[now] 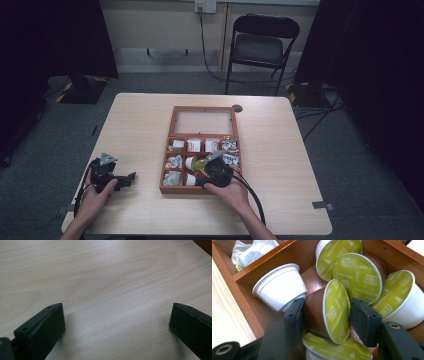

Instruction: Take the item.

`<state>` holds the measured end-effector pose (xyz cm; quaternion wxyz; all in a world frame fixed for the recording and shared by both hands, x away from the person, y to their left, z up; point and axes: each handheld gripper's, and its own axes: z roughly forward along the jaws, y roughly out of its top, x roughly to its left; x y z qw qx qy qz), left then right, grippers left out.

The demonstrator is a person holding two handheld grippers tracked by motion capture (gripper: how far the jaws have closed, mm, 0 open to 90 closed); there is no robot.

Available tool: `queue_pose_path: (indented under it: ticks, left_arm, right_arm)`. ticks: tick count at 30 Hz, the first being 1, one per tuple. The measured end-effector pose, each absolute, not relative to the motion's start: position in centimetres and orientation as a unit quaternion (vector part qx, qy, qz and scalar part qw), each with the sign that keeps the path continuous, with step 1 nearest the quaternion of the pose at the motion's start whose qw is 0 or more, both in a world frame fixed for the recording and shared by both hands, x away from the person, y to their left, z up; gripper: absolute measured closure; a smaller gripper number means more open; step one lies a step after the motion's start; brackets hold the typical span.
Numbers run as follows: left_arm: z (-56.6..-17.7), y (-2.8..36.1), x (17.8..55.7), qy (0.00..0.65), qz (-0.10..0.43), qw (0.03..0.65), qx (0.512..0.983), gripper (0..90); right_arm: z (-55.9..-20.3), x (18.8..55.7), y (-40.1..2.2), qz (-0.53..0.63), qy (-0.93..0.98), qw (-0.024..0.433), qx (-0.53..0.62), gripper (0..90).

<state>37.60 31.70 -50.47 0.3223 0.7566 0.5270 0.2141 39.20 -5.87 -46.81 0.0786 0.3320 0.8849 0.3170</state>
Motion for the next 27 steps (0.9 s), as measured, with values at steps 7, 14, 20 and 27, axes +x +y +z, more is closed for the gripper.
queue_pose_path:
  ticks: [7, 14, 20, 27]
  left_arm:
    - [-50.48, 31.70, 37.60, 0.527, 0.214, 0.322, 0.757, 0.0]
    - [-50.48, 31.70, 37.60, 0.527, 0.214, 0.322, 0.757, 0.0]
    - [-50.48, 31.69, 37.60, 0.527, 0.213, 0.323, 0.756, 0.0]
    - [-50.48, 31.70, 37.58, 0.527, 0.213, 0.323, 0.757, 0.0]
  right_arm:
    - [-46.84, 39.30, -5.91, 0.313, 0.887, 0.074, 0.332, 45.5]
    - [-46.87, 39.41, -5.82, 0.305, 0.886, 0.072, 0.341, 44.0]
    - [-46.80, 39.33, -6.00, 0.316, 0.883, 0.076, 0.339, 50.5]
    - [-46.74, 39.32, -6.02, 0.318, 0.881, 0.076, 0.341, 52.2]
